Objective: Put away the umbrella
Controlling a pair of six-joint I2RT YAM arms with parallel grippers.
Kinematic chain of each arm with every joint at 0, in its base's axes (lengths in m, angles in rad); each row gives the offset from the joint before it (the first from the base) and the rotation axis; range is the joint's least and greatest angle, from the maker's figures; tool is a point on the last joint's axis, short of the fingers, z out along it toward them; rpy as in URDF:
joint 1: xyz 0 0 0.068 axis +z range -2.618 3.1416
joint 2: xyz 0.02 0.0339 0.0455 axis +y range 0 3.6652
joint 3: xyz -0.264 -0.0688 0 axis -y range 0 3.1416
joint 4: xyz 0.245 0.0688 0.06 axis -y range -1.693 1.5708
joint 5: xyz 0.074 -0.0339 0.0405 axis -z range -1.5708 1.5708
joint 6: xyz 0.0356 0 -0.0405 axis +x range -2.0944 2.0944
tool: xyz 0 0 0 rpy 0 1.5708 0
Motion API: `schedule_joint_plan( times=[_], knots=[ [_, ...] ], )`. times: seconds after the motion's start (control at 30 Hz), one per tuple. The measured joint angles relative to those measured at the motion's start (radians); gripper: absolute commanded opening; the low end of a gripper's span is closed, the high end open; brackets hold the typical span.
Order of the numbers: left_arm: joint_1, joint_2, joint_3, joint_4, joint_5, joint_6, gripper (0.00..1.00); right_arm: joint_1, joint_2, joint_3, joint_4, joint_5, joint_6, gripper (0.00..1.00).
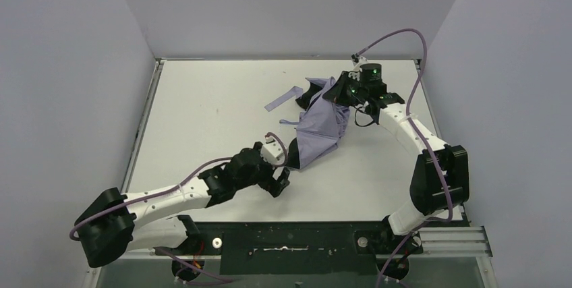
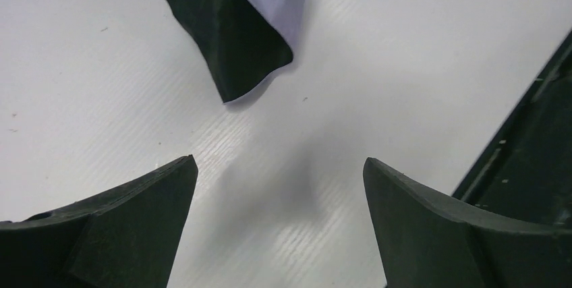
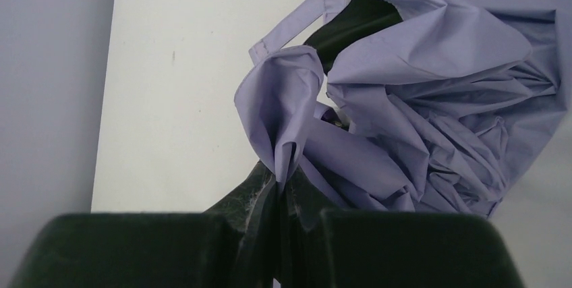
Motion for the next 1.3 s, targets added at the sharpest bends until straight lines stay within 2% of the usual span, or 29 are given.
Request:
schedule_joint_plan(
  times=[0.2,0.47,0.9,1.1,1.3],
  knots=[
    [-0.033,0.053,-0.075,0.157,-0.129,0.132,0.92,0.003,0.000,0.033,-0.040,-0.038,0.040,0.00],
    [-0.050,0.173,-0.148,0.412,-0.150,0.275,0.89,0.012,-0.023,0.097,-0.089,-0.069,0.079,0.00],
    [-0.083,0.423,-0.096,0.602,-0.172,0.336,0.82,0.013,-0.037,0.127,-0.122,-0.098,0.105,0.00],
    [-0.095,0.492,-0.037,0.661,-0.218,0.321,0.67,0.013,-0.037,0.127,-0.127,-0.103,0.105,0.00],
    [-0.097,0.584,0.011,0.692,-0.309,0.315,0.42,0.013,-0.037,0.127,-0.127,-0.106,0.112,0.00]
  ],
)
